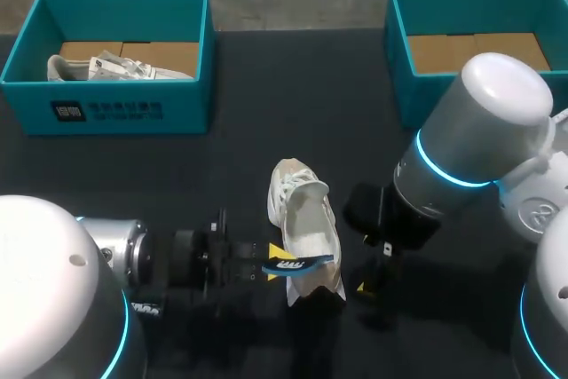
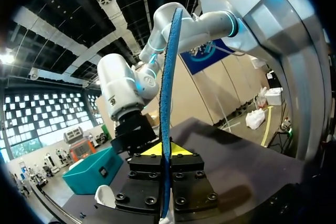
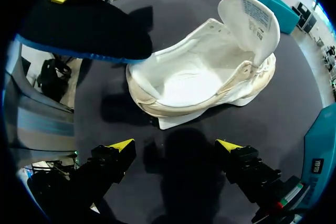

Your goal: Take the shoe out of the shoebox, open the shoe tongue, remove and reinsert the insole, then place the shoe into the shoebox

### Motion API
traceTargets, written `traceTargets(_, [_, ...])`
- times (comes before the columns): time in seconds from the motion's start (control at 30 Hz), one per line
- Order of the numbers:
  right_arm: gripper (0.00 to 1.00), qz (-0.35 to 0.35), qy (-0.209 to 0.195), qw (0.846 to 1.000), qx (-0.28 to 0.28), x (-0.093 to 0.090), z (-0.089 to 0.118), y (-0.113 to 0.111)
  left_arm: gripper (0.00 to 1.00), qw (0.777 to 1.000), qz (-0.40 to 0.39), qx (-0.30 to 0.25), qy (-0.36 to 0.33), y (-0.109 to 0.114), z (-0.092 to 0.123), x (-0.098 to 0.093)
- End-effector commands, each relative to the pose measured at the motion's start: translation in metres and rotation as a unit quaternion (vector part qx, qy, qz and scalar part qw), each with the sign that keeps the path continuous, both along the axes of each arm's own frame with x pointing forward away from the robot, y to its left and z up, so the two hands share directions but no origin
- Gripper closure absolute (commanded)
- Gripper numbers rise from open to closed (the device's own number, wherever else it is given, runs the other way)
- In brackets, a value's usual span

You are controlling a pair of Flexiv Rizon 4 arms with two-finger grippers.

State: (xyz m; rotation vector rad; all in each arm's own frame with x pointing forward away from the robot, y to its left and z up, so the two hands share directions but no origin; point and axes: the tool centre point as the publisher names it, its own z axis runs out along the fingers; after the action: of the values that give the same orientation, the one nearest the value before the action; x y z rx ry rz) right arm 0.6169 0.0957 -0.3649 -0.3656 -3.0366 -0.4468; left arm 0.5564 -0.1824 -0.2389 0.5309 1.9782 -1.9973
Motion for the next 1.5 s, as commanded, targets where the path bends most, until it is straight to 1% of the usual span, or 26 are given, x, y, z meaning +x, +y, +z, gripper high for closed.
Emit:
traceTargets(0.03, [0.00, -0.001, -0.001, 1.000, -0.001, -0.001, -0.002, 0.002, 1.00, 1.000, 0.003, -0.001, -0.004, 0.007, 0.004, -0.006])
traceTargets(0.3, [0.00, -0.001, -0.001, 1.000, -0.001, -0.001, -0.002, 0.002, 1.00, 1.000, 0.010, 0.000, -0.010, 0.012, 0.006, -0.006])
traceTargets(0.97, [0.00, -0.001, -0.001, 1.000, -0.001, -0.001, -0.002, 0.002, 1.00, 1.000, 0.026, 0.012, -0.012, 0.013, 0.003, 0.009])
traceTargets(1.27, [0.00, -0.001, -0.001, 1.000, -0.001, -0.001, -0.002, 0.002, 1.00, 1.000, 0.022, 0.013, -0.011, 0.004, -0.001, 0.019])
traceTargets(1.5, [0.00, -0.001, -0.001, 1.000, -0.001, -0.001, -0.002, 0.002, 1.00, 1.000, 0.014, 0.011, -0.017, -0.002, 0.002, 0.016])
